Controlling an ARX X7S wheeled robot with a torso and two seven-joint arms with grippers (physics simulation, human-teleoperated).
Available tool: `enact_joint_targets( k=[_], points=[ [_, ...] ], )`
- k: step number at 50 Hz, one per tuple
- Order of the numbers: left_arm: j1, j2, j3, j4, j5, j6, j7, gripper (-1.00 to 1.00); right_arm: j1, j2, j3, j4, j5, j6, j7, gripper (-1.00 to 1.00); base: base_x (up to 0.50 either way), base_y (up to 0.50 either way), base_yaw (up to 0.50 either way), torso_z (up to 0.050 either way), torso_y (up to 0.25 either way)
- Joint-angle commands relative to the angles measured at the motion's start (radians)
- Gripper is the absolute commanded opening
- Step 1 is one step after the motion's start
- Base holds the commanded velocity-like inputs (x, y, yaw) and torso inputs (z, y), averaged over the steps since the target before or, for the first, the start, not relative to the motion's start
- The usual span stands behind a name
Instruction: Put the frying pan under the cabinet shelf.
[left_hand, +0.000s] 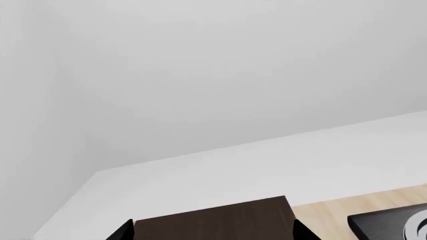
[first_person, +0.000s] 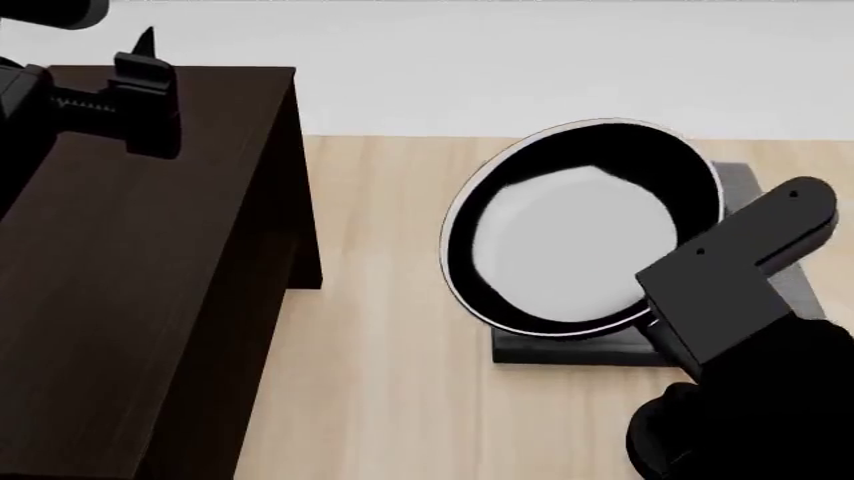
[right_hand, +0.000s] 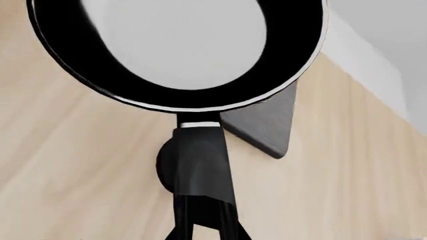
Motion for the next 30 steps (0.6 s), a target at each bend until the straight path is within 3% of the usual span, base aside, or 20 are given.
enact_joint_targets(
  k=[1, 12, 30],
  points=[
    [0.004, -0.005, -0.005, 0.002, -0.006, 0.002, -0.002, 1.0, 0.166, -0.069, -0.168, -0.014, -0.008, 0.005, 0.041, -1.0, 0.0, 0.0, 0.0, 0.0, 0.0],
    [0.004, -0.007, -0.007, 0.014, -0.013, -0.006, -0.007, 1.0, 0.165, -0.1, -0.244, -0.048, -0.024, -0.021, 0.044, -1.0, 0.0, 0.0, 0.0, 0.0, 0.001],
    [0.01, -0.013, -0.012, 0.026, -0.022, -0.012, -0.014, 1.0, 0.06, -0.148, -0.258, -0.063, -0.229, -0.071, -0.135, -1.0, 0.0, 0.0, 0.0, 0.001, 0.002]
  ],
)
